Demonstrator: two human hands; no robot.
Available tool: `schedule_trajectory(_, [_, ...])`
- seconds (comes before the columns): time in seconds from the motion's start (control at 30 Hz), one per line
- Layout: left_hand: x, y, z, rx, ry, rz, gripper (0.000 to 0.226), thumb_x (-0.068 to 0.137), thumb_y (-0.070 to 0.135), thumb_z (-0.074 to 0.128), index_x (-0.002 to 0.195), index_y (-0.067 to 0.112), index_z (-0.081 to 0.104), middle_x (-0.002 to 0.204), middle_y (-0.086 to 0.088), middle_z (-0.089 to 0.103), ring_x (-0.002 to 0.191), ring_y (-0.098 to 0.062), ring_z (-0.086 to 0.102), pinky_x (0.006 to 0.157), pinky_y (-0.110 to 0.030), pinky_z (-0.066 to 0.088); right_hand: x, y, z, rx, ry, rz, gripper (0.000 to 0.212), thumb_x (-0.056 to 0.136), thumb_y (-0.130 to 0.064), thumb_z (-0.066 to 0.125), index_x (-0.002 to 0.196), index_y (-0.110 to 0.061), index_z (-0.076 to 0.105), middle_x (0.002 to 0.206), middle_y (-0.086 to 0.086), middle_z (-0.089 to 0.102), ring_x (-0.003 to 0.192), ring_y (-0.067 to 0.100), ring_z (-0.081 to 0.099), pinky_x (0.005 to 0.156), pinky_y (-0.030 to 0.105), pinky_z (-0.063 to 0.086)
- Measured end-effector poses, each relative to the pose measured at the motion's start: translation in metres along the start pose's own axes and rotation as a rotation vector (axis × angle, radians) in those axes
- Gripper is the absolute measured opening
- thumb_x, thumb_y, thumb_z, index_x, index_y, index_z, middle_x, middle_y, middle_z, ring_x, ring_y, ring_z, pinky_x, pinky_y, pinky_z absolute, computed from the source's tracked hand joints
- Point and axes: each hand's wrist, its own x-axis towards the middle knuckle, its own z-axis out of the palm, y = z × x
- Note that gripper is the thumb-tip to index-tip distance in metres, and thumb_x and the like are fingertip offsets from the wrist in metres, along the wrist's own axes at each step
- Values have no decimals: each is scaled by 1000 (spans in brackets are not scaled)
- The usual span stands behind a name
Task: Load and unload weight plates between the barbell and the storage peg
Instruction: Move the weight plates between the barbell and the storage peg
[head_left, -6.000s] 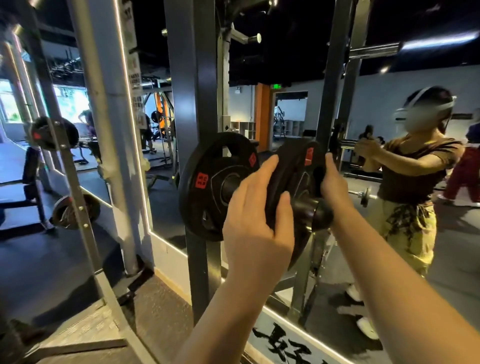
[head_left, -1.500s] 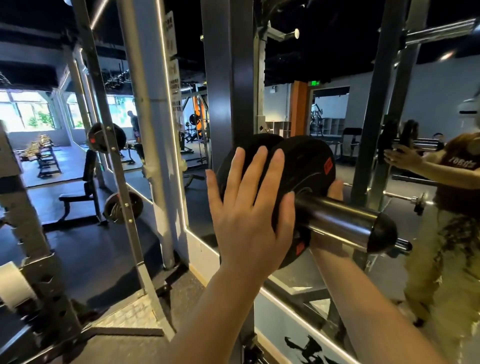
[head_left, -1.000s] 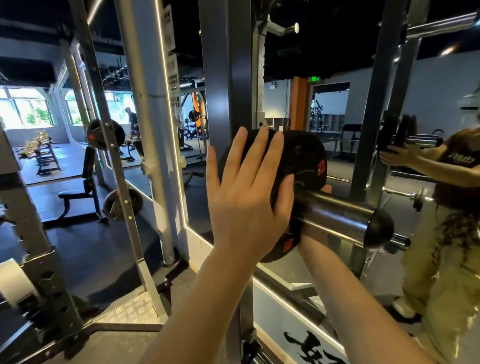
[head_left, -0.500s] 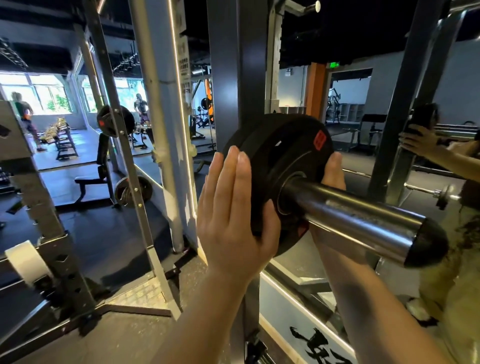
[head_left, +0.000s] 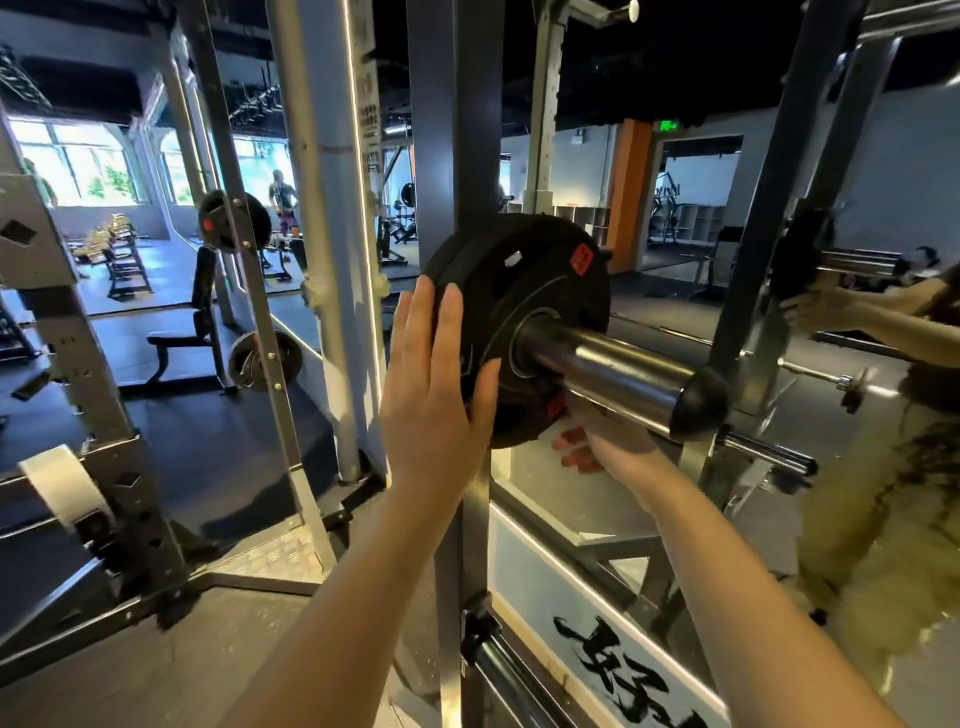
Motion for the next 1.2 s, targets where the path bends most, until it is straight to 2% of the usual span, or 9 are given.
schedule_trajectory(0.1, [-16,7,-9,-33,-64,-61,73,92,22,61,149,21,16,157,-14,21,145,-29,19,105,-55,42,-10,-2,-6,-314,-33,-62,26,97,-41,50,116,-24,56,102,1,63,85,14,63,71,23,51])
schedule_trajectory(0.2, [-37,7,-20,-17,-137,-51,79,88,15,66,149,24,16,159,-11,11,145,-33,20,103,-58,42,-26,2,-7,-516,13,-204,22,97,-37,53,118,-32,53,109,-3,58,94,15,58,83,31,50])
schedule_trajectory(0.4, [-104,14,-42,5,-470,-250,79,93,24,62,153,32,11,162,7,2,141,-10,16,99,-27,33,-44,16,6,-804,-274,-120,33,94,-50,52,121,-30,51,115,-4,59,95,11,56,81,28,45])
schedule_trajectory(0.5, [-154,14,-61,25,-773,-400,64,94,29,59,149,30,27,156,7,28,132,-12,43,91,-17,34,-56,36,27,-867,-544,0,41,95,-49,51,130,-28,48,124,-1,58,99,12,55,82,27,44])
schedule_trajectory(0.6, [-201,3,-86,107,-1020,-572,32,98,31,51,130,34,54,123,11,61,105,-8,61,84,-12,39,-65,58,53,-893,-708,78,45,97,-46,49,135,-23,45,131,2,54,103,15,54,86,28,45])
schedule_trajectory(0.73, [-269,-33,-150,175,-1163,-930,18,95,24,51,93,32,67,87,4,68,80,-14,63,61,-20,41,-75,94,123,-961,-884,35,45,96,-47,51,134,-23,47,133,-2,52,114,17,52,91,29,44])
schedule_trajectory(0.9, [-323,-66,-269,352,-1068,-1302,19,91,31,55,103,27,69,103,4,71,96,-18,66,79,-29,50,-117,113,255,-1034,-1138,-158,44,94,-51,50,127,-22,54,129,2,58,112,19,56,90,25,39])
schedule_trajectory(1.1, [-382,-68,-420,494,-784,-1552,24,94,24,50,112,19,64,103,-6,70,102,-27,62,79,-33,45,-236,98,412,-1060,-1521,-436,34,97,-42,50,119,-16,56,118,8,62,106,26,58,78,31,40])
schedule_trajectory(1.2, [-414,-56,-477,513,-656,-1747,17,89,18,50,102,15,61,97,-5,68,97,-27,62,78,-34,47,-287,100,462,-1114,-1699,-523,38,95,-46,49,122,-20,54,122,5,58,104,21,56,79,28,39])
